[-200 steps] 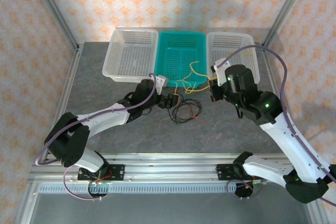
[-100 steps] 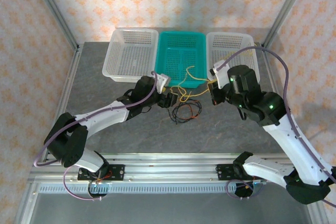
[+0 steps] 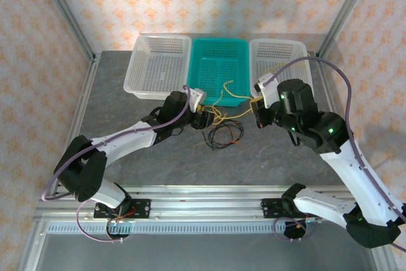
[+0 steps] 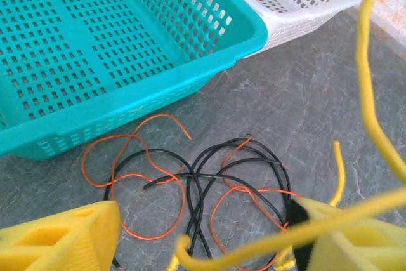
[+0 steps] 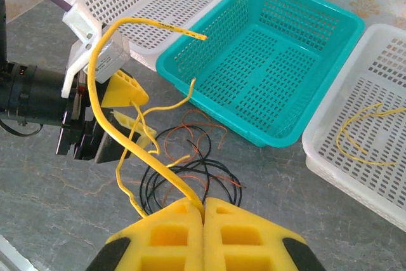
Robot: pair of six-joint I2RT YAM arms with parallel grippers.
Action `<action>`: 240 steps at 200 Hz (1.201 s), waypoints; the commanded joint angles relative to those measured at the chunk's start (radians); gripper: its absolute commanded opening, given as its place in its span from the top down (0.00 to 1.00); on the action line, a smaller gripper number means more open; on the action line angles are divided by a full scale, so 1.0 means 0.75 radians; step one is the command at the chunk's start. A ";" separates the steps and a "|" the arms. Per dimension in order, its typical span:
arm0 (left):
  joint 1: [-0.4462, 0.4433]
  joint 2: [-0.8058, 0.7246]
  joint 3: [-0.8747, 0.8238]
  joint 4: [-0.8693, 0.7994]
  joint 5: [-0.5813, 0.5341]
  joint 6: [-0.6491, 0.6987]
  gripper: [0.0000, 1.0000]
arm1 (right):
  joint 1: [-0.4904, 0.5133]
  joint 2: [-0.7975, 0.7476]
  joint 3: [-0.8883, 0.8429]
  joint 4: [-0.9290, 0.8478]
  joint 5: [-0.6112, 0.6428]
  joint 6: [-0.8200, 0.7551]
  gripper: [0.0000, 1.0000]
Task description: Untangle the cables
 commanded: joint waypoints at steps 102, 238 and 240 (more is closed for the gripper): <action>0.021 0.017 0.041 0.056 -0.286 -0.085 1.00 | -0.006 -0.076 0.030 0.010 0.108 0.008 1.00; 0.365 -0.240 -0.125 -0.062 -0.554 -0.430 1.00 | -0.006 -0.106 -0.027 0.081 0.318 0.022 1.00; 0.368 -0.246 -0.127 -0.062 -0.555 -0.430 1.00 | -0.006 -0.105 -0.030 0.087 0.337 0.028 1.00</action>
